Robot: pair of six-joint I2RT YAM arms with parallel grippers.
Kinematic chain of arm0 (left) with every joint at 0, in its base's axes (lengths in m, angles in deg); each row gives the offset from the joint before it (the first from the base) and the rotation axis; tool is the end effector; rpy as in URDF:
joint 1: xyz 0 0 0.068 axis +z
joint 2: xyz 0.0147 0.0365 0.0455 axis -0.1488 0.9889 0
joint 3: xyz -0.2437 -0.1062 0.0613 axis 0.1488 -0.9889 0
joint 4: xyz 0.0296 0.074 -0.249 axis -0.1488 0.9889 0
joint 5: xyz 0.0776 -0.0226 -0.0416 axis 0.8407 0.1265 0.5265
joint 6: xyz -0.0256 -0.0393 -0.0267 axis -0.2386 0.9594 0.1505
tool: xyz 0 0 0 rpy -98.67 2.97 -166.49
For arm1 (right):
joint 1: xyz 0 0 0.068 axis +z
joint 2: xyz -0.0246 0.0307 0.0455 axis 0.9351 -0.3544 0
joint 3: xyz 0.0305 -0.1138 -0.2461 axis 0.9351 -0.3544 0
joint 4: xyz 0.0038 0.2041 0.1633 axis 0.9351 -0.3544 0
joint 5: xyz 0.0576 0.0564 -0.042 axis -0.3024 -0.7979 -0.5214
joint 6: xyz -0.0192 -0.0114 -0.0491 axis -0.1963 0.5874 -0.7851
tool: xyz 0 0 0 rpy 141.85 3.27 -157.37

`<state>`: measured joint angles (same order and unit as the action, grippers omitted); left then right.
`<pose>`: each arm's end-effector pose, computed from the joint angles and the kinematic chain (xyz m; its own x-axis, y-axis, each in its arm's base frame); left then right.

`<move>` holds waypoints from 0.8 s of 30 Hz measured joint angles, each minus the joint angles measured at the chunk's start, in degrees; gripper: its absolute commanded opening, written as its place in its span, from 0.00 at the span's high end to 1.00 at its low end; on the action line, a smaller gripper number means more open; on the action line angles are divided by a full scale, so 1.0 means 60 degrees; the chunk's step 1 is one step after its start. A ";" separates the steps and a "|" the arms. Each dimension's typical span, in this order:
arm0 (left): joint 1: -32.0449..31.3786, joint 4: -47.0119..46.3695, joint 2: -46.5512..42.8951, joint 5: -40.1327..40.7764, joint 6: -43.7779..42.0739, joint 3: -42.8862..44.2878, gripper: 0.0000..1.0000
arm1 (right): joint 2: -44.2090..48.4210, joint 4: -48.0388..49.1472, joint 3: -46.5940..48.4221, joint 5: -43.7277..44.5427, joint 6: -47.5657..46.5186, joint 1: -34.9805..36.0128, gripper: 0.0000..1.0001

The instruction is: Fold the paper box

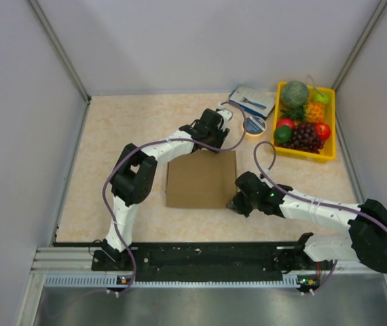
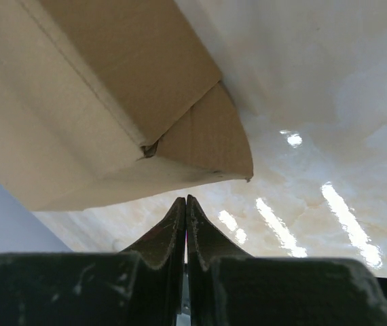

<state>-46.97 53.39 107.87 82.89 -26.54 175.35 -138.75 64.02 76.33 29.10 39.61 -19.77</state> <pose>0.3782 -0.2974 0.2046 -0.5723 0.3952 -0.7186 0.5644 0.8255 0.0045 0.1478 0.1670 0.1751 -0.7025 0.7080 -0.0723 0.5654 0.6170 0.5473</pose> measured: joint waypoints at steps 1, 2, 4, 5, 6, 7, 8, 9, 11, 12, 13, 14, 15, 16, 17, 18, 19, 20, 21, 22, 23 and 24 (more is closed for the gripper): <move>0.0000 -0.0036 0.0000 -0.0084 -0.0036 -0.0018 0.53 | -0.0022 -0.0047 0.0000 0.0044 0.0087 -0.0007 1.00; 0.0000 -0.0062 0.0000 -0.0178 -0.0084 -0.0036 0.55 | -0.0047 -0.0117 0.0004 0.0091 0.0208 -0.0018 1.00; 0.0000 -0.0102 -0.0004 -0.0390 -0.0164 -0.0091 0.57 | -0.0073 -0.0277 0.0004 0.0171 0.0433 -0.0025 1.00; -0.0007 -0.0135 -0.0004 -0.0474 -0.0222 -0.0127 0.57 | -0.0091 -0.0317 0.0004 0.0215 0.0521 -0.0040 1.00; -0.0015 -0.0197 -0.0004 -0.0554 -0.0266 -0.0175 0.60 | -0.0120 -0.0353 0.0007 0.0240 0.0594 -0.0044 1.00; -0.0015 -0.0244 -0.0004 -0.0619 -0.0317 -0.0204 0.61 | -0.0168 -0.0390 0.0011 0.0244 0.0645 -0.0051 1.00; -0.0011 -0.0277 -0.0004 -0.0681 -0.0357 -0.0222 0.62 | -0.0204 -0.0390 0.0018 0.0244 0.0707 -0.0062 1.00; -0.0015 -0.0306 -0.0004 -0.0739 -0.0397 -0.0237 0.64 | -0.0259 -0.0393 0.0036 0.0259 0.0780 -0.0073 1.00; -0.0011 -0.0375 -0.0004 -0.0841 -0.0444 -0.0277 0.64 | -0.0393 -0.0441 0.0138 0.0302 0.0867 -0.0106 1.00; -0.0015 -0.0404 -0.0007 -0.0871 -0.0466 -0.0295 0.65 | -0.0488 -0.0455 0.0197 0.0313 0.0903 -0.0127 1.00; -0.0015 -0.0455 -0.0011 -0.0889 -0.0477 -0.0331 0.65 | -0.0579 -0.0441 0.0240 0.0335 0.0929 -0.0149 1.00; -0.0018 -0.0521 -0.0015 -0.0903 -0.0492 -0.0364 0.65 | -0.0674 -0.0397 0.0259 0.0401 0.0951 -0.0164 1.00; -0.0018 -0.0594 -0.0029 -0.0918 -0.0499 -0.0412 0.66 | -0.0765 -0.0277 0.0259 0.0495 0.0973 -0.0164 1.00; -0.0018 -0.0630 -0.0040 -0.0929 -0.0510 -0.0441 0.66 | -0.0831 -0.0193 0.0259 0.0576 0.0976 -0.0168 1.00; -0.0018 -0.0667 -0.0047 -0.0940 -0.0528 -0.0459 0.66 | -0.0914 -0.0087 0.0259 0.0692 0.0933 -0.0168 1.00; -0.0015 -0.0707 -0.0047 -0.0943 -0.0543 -0.0470 0.67 | -0.0998 0.0036 0.0259 0.0809 0.0892 -0.0168 1.00; -0.0011 -0.0758 -0.0047 -0.0943 -0.0565 -0.0477 0.67 | -0.1086 0.0197 0.0259 0.0947 0.0809 -0.0168 1.00; -0.0007 -0.0845 -0.0047 -0.0940 -0.0579 -0.0492 0.67 | -0.1184 0.0353 0.0259 0.1096 0.0714 -0.0168 1.00; 0.0004 -0.0911 -0.0047 -0.0940 -0.0590 -0.0499 0.67 | -0.1268 0.0499 0.0259 0.1228 0.0641 -0.0168 1.00; 0.0018 -0.0991 -0.0051 -0.0940 -0.0605 -0.0514 0.68 | -0.1344 0.0678 0.0244 0.1333 0.0535 -0.0182 1.00; 0.0029 -0.1100 -0.0051 -0.0933 -0.0616 -0.0546 0.68 | -0.1388 0.0878 0.0215 0.1432 0.0375 -0.0211 1.00; 0.0044 -0.1169 -0.0058 -0.0936 -0.0623 -0.0561 0.68 | -0.1413 0.1111 0.0131 0.1526 0.0208 -0.0255 1.00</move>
<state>-46.71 46.37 107.52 77.28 -30.28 171.98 -147.23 70.69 77.12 38.26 40.85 -21.30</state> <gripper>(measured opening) 0.325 0.003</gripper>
